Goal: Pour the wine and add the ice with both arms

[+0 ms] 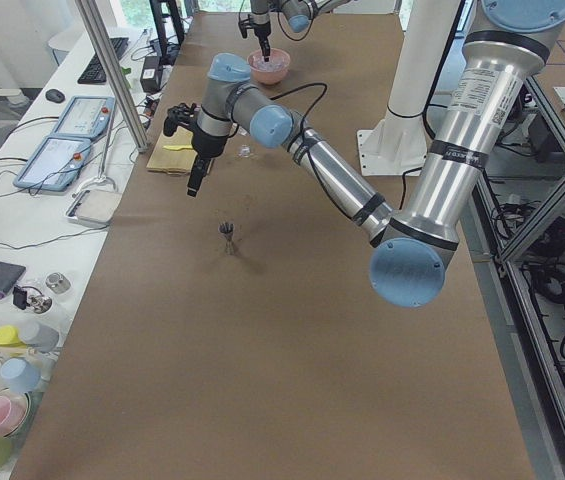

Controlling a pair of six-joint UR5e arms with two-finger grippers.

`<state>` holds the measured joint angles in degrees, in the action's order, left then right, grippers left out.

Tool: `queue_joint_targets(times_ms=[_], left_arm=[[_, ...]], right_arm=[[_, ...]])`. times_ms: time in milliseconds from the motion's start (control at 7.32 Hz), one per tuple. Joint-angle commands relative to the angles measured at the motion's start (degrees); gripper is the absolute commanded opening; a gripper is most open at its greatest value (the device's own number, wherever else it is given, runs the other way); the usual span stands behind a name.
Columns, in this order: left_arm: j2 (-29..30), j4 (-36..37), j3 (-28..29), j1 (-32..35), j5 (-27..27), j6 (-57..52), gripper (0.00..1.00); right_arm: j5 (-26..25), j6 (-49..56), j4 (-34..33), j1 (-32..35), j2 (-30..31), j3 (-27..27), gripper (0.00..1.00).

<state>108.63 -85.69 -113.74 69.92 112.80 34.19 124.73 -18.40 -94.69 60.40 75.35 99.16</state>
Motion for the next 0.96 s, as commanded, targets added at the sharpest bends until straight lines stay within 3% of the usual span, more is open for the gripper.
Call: queue_joint_targets(times_ms=[0, 410, 819], left_arm=[[0.0, 0.0, 0.0, 0.4, 0.1, 0.0, 0.98], [-0.1, 1.2, 0.4, 2.0, 0.2, -2.3, 0.98], [2.8, 13.4, 4.5, 6.7, 2.4, -19.6, 0.98]], right_arm=[[2.6, -0.1, -11.4, 2.9, -8.0, 3.7, 0.0], [7.5, -9.7, -6.2, 2.6, -14.0, 3.6, 0.0], [7.6, -28.5, 12.4, -2.3, -14.5, 0.9, 0.0]])
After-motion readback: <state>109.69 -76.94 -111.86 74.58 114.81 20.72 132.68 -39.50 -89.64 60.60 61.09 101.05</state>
